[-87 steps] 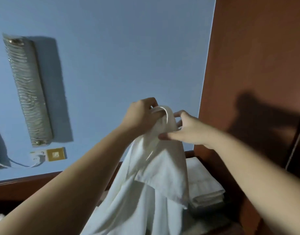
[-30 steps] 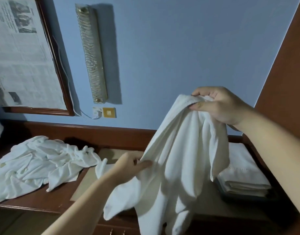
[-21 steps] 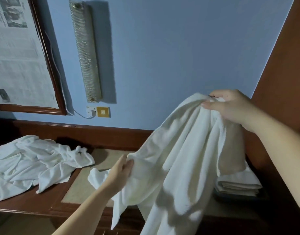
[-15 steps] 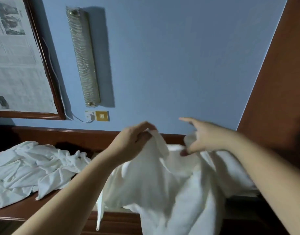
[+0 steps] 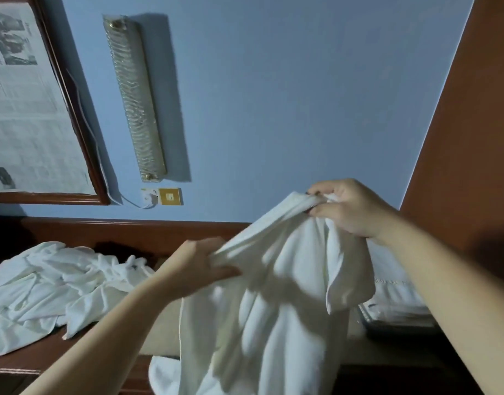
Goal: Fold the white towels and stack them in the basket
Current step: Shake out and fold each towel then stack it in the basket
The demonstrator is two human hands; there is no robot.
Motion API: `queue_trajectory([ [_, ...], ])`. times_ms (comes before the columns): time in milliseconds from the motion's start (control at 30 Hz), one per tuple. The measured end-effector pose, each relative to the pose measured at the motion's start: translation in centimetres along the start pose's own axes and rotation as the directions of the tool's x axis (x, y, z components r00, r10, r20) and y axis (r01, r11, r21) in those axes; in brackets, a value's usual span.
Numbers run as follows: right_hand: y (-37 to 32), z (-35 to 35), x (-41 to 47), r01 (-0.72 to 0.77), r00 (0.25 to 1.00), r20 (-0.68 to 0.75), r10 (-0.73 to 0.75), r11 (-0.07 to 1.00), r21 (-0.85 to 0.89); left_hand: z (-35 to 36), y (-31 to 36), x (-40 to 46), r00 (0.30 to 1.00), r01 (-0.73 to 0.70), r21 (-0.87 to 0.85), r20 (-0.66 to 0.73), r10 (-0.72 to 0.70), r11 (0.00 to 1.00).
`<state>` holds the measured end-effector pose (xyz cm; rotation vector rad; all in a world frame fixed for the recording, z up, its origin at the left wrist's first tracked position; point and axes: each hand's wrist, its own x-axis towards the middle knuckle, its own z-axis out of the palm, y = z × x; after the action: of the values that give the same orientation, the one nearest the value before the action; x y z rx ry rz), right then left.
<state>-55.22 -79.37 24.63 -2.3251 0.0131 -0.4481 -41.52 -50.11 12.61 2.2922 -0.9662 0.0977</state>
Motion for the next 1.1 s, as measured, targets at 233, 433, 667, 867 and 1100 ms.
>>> queue_trajectory([
  [233, 2.0, -2.0, -0.3, -0.109, 0.993, -0.056, 0.104, 0.988, -0.109, 4.0, -6.3, -4.0, 0.941, 0.281, -0.339, -0.085, -0.327, 0.898],
  [433, 1.5, 2.3, -1.4, -0.109, 0.919, 0.305, 0.251, 0.903, -0.416, -1.5, 4.0, -0.7, 0.989, -0.023, -0.185, -0.146, -0.004, 0.982],
  [667, -0.1, 5.6, 0.2, -0.057, 0.947, 0.293, 0.133, 0.965, -0.254, -4.9, 8.9, 3.8, 0.993, -0.113, -0.002, -0.019, 0.113, 0.994],
  [867, 2.1, 2.6, 0.4, -0.097, 0.987, 0.126, 0.097, 0.995, -0.006, -4.9, 2.0, 1.9, 0.981, 0.061, 0.165, 0.172, -0.090, 0.984],
  [1100, 3.0, 1.7, 1.3, -0.133, 0.982, 0.135, 0.134, 0.991, -0.010, -6.1, -1.8, 0.0, 0.966, 0.202, -0.342, -0.085, -0.244, 0.918],
])
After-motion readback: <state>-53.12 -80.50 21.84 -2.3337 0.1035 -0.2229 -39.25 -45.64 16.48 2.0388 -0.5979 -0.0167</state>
